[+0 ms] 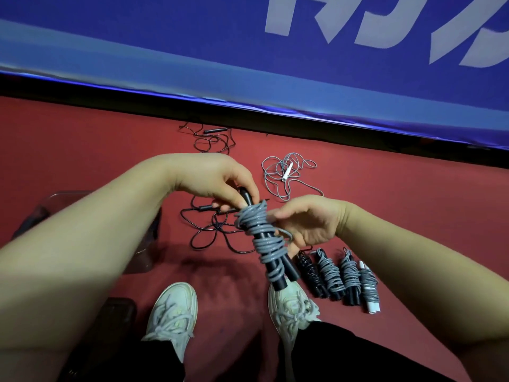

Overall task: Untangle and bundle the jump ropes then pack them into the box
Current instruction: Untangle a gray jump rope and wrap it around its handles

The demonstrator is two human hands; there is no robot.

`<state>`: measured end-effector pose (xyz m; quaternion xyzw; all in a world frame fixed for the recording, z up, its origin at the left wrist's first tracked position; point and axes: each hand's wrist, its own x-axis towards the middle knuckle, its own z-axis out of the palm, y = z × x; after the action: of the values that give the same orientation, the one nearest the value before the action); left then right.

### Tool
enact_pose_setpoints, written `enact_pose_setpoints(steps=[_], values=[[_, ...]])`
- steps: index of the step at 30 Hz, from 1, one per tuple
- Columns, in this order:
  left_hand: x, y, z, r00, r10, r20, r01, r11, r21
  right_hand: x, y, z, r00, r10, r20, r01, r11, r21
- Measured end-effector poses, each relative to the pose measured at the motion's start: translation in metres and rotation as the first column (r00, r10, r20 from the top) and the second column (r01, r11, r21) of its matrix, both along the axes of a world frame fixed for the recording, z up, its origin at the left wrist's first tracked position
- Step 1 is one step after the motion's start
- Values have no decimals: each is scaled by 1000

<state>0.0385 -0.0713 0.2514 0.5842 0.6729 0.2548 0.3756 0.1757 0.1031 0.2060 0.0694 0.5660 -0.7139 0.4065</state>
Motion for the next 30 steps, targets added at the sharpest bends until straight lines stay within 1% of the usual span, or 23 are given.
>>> enact_pose_setpoints(steps=[2,4,5,6,7,8,9,10,11,12,13,14,15,18,19,20,21,23,24,26,28,29,30], values=[[-6,-2,0,999,45,-31,-44,999,28,0,-11,-4,990,-73,-121,86,990,110],[-10,-4,-2,992,89,-94,-85,995,43,-1,-23,-4,956,-153,-251,208,955,212],[-11,-4,-5,986,140,-90,-134,988,78,-2,-26,-5,933,-196,-301,269,937,224],[-11,-2,-9,973,229,-41,-221,965,143,-4,-27,-4,906,-240,-349,328,919,219],[-10,0,-13,937,343,66,-349,911,218,-6,-27,-2,872,-280,-401,386,897,214],[-7,2,-17,868,444,222,-491,834,252,-8,-26,0,836,-309,-454,445,865,231],[-4,4,-20,776,499,386,-601,771,210,-10,-25,3,797,-331,-506,502,828,249],[-1,6,-24,685,519,512,-653,748,117,-13,-24,6,755,-357,-550,561,786,259],[3,6,-26,628,506,591,-633,774,9,-17,-22,7,711,-378,-593,614,746,260],[5,6,-29,632,474,613,-553,830,-72,-22,-20,8,670,-391,-632,658,707,260],[8,5,-31,666,426,612,-456,882,-118,-26,-18,9,634,-381,-673,692,668,274],[9,7,-33,703,385,598,-385,913,-135,-29,-16,10,608,-344,-715,715,628,306],[11,9,-34,728,369,578,-364,922,-129,-30,-17,12,593,-292,-750,728,593,344],[16,22,-34,776,405,484,-453,891,-20,-34,-24,13,567,-190,-801,745,532,401],[19,25,-34,786,400,472,-467,884,29,-34,-28,15,558,-159,-815,761,491,425],[23,29,-37,783,395,481,-484,872,71,-36,-30,17,552,-120,-825,774,442,454],[27,31,-38,772,392,501,-507,855,112,-36,-33,20,553,-78,-829,774,415,478],[30,32,-40,730,418,540,-575,803,155,-36,-36,30,608,23,-794,712,426,558],[30,33,-40,712,433,553,-603,781,166,-35,-33,38,660,90,-746,653,422,628],[28,30,-39,663,464,587,-650,746,145,-28,-23,59,754,230,-615,515,374,771],[28,26,-35,608,474,637,-666,741,84,-20,-7,78,775,330,-539,456,297,839],[29,25,-34,589,456,667,-657,751,68,-16,0,84,773,346,-532,457,279,845],[31,24,-31,569,436,697,-651,757,58,-15,5,87,772,323,-548,472,286,834]])
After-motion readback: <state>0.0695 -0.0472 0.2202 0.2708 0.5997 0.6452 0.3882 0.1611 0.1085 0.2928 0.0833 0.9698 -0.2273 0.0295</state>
